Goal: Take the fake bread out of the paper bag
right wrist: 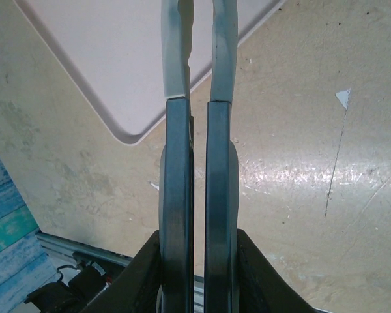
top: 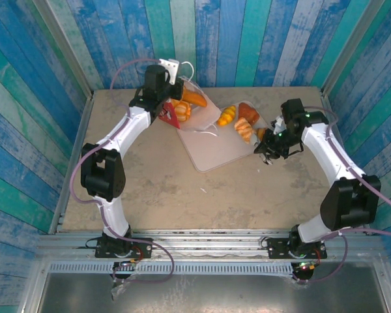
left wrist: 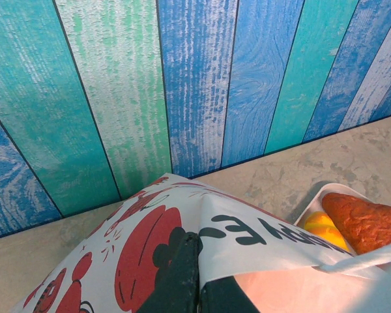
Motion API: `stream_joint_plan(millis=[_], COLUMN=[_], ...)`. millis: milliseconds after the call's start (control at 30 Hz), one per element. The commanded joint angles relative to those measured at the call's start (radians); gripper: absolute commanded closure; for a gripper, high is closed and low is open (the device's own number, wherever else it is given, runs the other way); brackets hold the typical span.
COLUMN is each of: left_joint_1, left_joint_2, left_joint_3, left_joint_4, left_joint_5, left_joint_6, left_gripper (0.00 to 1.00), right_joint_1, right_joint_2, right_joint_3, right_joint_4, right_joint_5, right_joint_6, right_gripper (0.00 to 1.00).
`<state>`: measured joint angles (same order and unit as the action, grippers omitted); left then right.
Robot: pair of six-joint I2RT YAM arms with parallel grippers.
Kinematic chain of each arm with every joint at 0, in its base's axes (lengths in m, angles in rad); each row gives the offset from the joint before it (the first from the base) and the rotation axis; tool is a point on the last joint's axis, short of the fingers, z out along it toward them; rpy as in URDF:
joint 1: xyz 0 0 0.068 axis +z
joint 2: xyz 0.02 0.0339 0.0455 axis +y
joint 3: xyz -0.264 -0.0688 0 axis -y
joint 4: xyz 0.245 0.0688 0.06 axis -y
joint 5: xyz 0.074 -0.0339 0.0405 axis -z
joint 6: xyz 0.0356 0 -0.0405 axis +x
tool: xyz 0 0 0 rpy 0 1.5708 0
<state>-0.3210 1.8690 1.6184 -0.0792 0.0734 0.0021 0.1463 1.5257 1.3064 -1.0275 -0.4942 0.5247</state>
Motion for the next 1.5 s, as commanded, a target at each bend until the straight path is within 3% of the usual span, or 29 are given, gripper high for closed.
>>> stream_joint_plan(millis=[0,533,800,933,1467], left_joint_1=[-0.004,-0.004,-0.005,-0.003,-0.004], left_joint_2=[0.016,0.022,0.022,0.023,0.012], left_joint_3=[-0.003,0.001,0.001,0.000,-0.004], left_joint_4=[-0.019,-0.022,-0.021,-0.021,-0.025], left_joint_5=[0.011,0.006,0.003,0.006,0.003], left_joint_6=[-0.020,-0.017,-0.016,-0.016,-0.004], left_gripper=[1.00,1.00,1.00,1.00,1.00], right_joint_1=[-0.007,-0.008,-0.015,-0.016,-0.026], right_joint_2=[0.027,0.114,0.130,0.132,0.110], right_joint_3=[-0.010,0.026,0.035,0.053,0.121], right_joint_4=[0.004,-0.082,-0.097,-0.097,-0.113], right_joint_5=[-0.015,0.079,0.116,0.121,0.156], right_joint_6=[-0.050,-0.133,-0.135,-0.135,-0.134], right_gripper=[0.98,0.91,0.71,0.67,0.61])
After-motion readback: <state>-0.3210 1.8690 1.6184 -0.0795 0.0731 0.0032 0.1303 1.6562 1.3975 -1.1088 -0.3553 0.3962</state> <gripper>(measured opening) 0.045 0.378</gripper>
